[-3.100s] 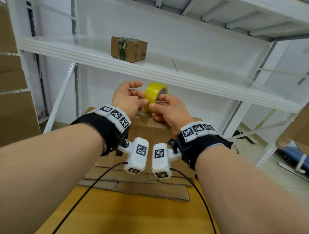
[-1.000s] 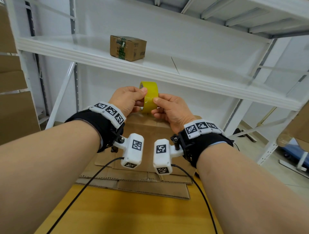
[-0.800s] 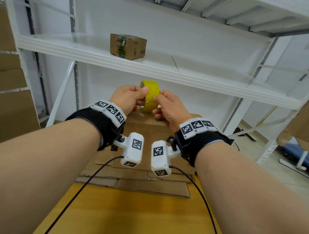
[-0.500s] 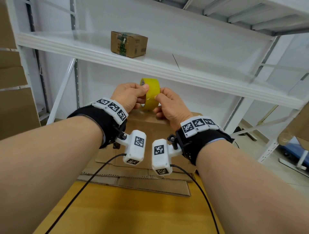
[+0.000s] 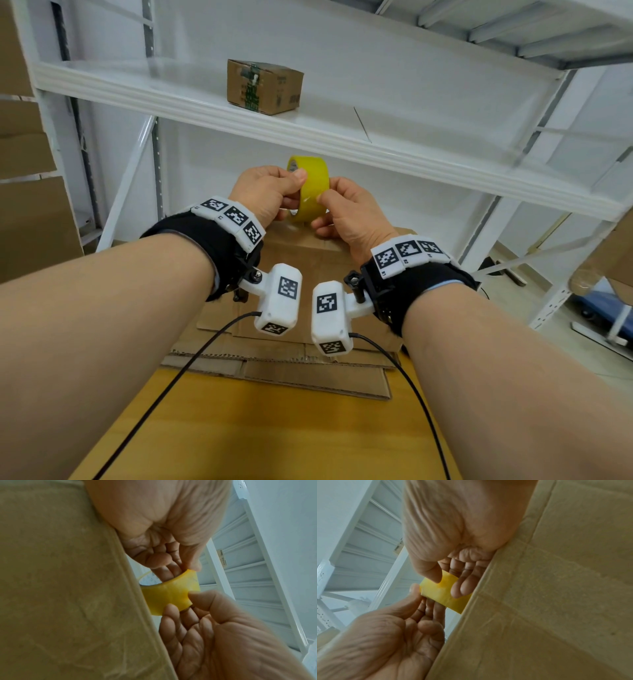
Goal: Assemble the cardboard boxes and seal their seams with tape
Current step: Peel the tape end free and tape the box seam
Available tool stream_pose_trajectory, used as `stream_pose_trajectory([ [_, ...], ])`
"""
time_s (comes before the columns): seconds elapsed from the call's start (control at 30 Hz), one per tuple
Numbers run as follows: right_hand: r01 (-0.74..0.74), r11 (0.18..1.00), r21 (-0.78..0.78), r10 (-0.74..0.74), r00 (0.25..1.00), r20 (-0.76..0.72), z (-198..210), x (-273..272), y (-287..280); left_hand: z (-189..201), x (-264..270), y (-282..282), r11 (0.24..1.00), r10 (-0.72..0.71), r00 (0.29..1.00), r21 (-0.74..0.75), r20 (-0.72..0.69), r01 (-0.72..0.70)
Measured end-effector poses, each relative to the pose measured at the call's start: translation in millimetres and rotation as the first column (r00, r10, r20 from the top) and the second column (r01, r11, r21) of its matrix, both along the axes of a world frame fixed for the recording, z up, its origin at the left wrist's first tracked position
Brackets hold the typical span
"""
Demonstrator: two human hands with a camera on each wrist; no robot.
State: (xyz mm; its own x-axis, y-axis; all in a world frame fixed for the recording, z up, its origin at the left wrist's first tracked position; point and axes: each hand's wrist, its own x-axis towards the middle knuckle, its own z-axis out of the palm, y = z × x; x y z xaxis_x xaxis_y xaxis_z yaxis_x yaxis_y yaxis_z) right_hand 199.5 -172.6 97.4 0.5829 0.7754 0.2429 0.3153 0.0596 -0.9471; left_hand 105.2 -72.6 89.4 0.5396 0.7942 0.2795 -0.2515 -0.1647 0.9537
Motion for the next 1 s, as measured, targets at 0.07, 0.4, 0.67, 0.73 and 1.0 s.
stream_pose_trajectory([
  [0.07, -0.017, 1.000, -0.002, 0.017, 1.000, 0.016, -0.1, 0.3, -1.3, 0.5, 0.2, 0.8, 1.000, 0.005, 1.000, -0.009, 0.006, -0.005],
  [0.4, -0.013, 1.000, 0.019, 0.013, 1.000, -0.025, 0.8, -1.3, -1.8, -1.0, -0.1, 1.8, 1.000, 0.002, 1.000, 0.003, 0.004, -0.002],
  [0.67, -0.018, 1.000, 0.005, 0.019, 0.999, -0.029, 1.4, -1.0, -0.4, 0.0, 1.5, 3.7, 1.000, 0.025, 1.000, 0.008, -0.005, -0.025],
  [0.73, -0.023, 1.000, 0.004, 0.023, 0.999, -0.033, 1.3, -0.7, -0.5, -0.1, 1.7, 3.9, 1.000, 0.024, 1.000, 0.004, -0.003, -0.024],
  [1.0, -0.017, 1.000, 0.002, 0.017, 1.000, -0.020, 0.2, 1.1, -1.5, 0.5, 2.5, 1.5, 1.000, 0.026, 1.000, 0.011, -0.008, -0.026],
])
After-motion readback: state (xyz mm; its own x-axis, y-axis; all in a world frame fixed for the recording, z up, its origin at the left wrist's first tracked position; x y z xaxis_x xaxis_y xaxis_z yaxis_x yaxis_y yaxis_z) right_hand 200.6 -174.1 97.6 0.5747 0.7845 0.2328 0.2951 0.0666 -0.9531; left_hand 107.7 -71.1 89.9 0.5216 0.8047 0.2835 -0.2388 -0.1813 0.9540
